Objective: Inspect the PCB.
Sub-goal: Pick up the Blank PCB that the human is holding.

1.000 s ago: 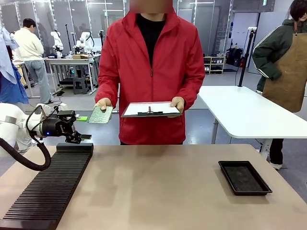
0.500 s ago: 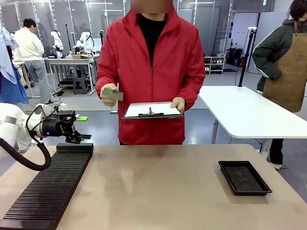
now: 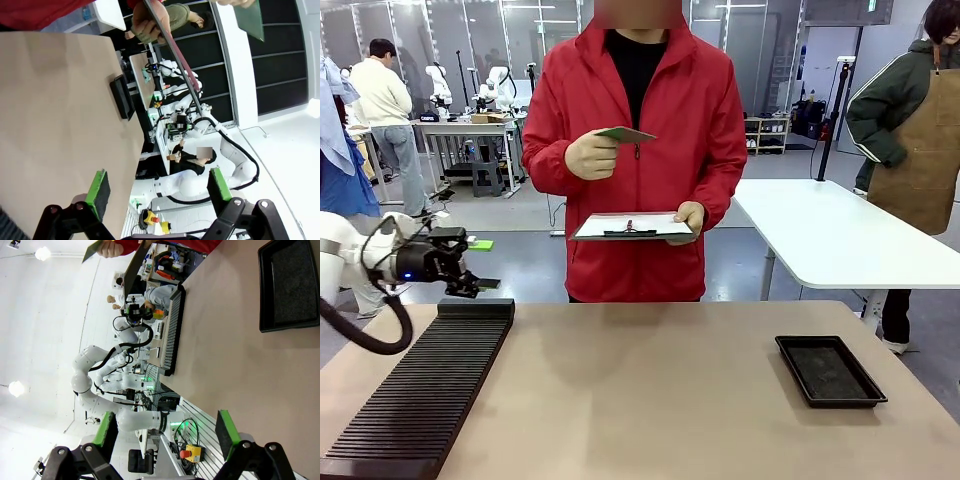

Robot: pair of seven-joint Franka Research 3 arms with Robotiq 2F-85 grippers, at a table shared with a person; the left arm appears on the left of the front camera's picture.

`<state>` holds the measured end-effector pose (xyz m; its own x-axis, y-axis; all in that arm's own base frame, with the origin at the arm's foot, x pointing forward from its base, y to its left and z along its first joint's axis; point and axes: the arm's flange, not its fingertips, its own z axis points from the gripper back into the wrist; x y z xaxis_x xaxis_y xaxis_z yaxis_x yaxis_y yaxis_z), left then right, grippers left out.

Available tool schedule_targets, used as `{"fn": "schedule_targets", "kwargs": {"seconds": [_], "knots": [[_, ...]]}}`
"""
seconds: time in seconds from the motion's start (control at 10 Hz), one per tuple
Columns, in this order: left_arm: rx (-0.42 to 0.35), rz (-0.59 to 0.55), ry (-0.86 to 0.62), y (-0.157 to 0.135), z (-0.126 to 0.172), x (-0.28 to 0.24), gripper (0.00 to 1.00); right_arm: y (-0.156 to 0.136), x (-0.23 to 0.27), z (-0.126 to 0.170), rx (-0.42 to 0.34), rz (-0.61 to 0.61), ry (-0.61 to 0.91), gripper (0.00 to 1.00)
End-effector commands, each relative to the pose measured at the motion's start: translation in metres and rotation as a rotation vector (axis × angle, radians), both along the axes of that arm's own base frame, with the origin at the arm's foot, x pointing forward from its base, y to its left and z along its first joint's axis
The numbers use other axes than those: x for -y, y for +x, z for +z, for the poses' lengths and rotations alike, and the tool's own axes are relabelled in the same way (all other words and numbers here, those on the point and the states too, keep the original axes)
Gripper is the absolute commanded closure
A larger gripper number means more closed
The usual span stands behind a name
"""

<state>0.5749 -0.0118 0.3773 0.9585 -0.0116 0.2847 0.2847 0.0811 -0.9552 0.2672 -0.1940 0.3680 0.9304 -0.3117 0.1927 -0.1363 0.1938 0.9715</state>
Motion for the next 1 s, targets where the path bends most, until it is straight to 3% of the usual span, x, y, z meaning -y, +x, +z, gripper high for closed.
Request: {"fn": "schedule_targets", "kwargs": {"seconds": [0.0,0.4,0.6,0.9], "knots": [[-0.033,-0.026,0.037,-0.055,0.01,-0.029,0.0,-0.001,0.0,0.001,0.006,-0.003,0.009,0.0],[-0.018,-0.091,0.032,-0.168,0.041,-0.098,0.0,-0.001,0.0,0.001,0.006,-0.003,0.009,0.0],[0.002,0.024,-0.064,-0.194,0.037,-0.145,0.0,-0.001,0.0,0.001,0.006,-0.003,0.009,0.0],[0.045,0.065,-0.034,-0.229,0.025,-0.207,0.0,-0.001,0.0,0.001,0.006,-0.003,0.009,0.0]]}}
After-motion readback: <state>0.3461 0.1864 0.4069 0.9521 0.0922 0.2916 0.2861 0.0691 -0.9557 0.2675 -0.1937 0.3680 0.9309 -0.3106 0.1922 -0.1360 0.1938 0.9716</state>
